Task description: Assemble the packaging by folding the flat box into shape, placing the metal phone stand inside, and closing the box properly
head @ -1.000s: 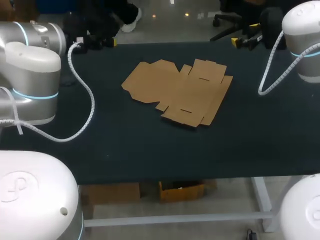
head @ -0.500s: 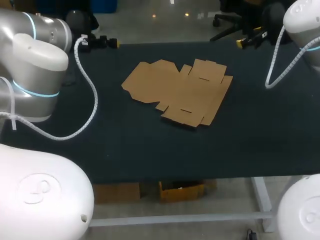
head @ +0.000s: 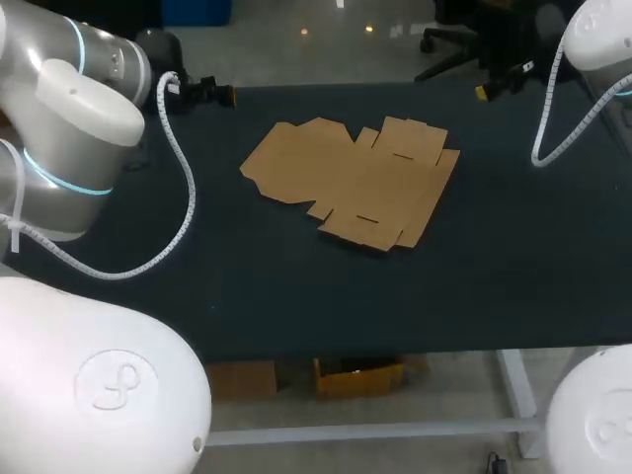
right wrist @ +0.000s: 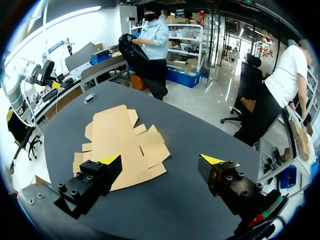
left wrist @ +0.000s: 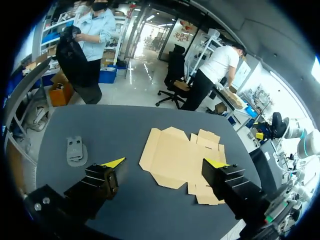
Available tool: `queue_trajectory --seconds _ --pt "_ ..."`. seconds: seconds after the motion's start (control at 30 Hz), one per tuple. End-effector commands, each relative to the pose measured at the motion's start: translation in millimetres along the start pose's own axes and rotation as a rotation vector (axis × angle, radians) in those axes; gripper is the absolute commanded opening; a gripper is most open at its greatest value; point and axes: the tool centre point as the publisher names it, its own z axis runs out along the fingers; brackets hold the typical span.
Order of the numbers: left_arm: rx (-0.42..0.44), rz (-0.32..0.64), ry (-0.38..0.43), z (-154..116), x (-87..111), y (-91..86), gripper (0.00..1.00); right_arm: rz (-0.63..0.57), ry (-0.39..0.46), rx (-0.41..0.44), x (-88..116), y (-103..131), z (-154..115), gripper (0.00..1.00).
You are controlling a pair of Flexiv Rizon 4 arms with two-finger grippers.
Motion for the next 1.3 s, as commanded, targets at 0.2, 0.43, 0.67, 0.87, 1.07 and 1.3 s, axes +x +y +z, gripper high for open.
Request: queue_trajectory --seconds 0.2,0.43,0.67,0.87,1.07,1.3 --pt "-0.120 -0.012 -0.031 0 2.7 1.3 1.00 0.017 -0.013 0.069 -2 -3 0 1.00" --pt "-0.120 -0.012 -0.031 0 2.7 1.3 1.00 0.017 -0.013 0.069 -2 -3 0 1.00" --pt "-0.120 -0.012 -0.031 0 2.7 1.3 1.00 0.017 -0.013 0.069 -2 -3 0 1.00" --pt "-0.120 -0.012 -0.031 0 2.7 1.3 1.00 0.017 -0.013 0.069 -2 -3 0 1.00" --pt "-0.139 -0.064 -0.066 5 6.9 8.4 1.00 0.035 0.027 0.110 -4 -7 4 1.00" --pt "-0.157 -0.099 -0.080 9 15.2 26.5 1.00 0.056 0.073 0.228 -8 -15 16 1.00"
